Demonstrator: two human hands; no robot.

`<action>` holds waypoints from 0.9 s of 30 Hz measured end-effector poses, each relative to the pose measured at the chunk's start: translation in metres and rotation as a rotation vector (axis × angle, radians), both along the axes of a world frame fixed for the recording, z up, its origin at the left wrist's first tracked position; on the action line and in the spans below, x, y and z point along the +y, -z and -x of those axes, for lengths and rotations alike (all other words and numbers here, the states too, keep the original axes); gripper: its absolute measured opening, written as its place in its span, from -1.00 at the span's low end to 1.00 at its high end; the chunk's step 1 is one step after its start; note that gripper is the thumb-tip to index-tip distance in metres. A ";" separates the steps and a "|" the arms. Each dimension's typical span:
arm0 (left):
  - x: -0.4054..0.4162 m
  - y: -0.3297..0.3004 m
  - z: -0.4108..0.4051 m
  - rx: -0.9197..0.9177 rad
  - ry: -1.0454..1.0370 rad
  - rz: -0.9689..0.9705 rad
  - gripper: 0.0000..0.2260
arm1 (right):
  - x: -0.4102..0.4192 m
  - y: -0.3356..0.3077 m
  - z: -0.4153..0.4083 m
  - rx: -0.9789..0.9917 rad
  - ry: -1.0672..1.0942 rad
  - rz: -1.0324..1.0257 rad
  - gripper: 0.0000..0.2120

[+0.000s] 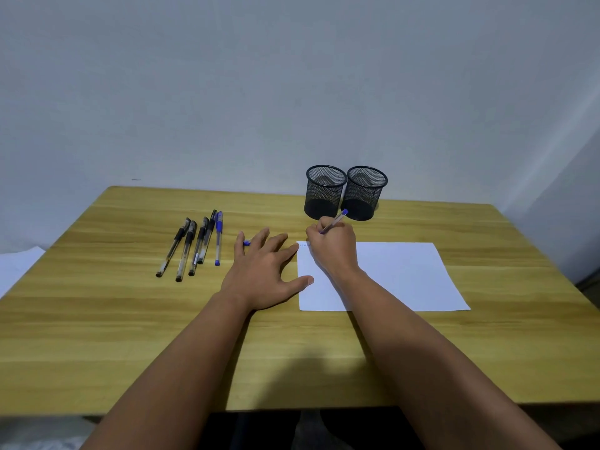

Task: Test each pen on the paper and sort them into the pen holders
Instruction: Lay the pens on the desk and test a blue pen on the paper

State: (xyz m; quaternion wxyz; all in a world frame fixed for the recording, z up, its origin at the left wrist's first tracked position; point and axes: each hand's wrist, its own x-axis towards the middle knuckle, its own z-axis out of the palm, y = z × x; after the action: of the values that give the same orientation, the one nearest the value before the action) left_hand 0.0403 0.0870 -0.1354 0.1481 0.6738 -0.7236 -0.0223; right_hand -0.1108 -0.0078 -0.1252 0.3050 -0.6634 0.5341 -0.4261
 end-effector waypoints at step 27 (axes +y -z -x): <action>0.008 -0.007 0.001 0.105 -0.008 0.054 -0.24 | -0.008 -0.041 0.018 -0.403 -0.089 -0.120 -0.56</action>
State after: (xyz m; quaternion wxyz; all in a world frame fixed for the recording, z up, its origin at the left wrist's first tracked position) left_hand 0.0389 0.0953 -0.1284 0.2041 0.6705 -0.7124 -0.0373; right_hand -0.1288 -0.0157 -0.0838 0.4629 -0.5686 0.4569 -0.5037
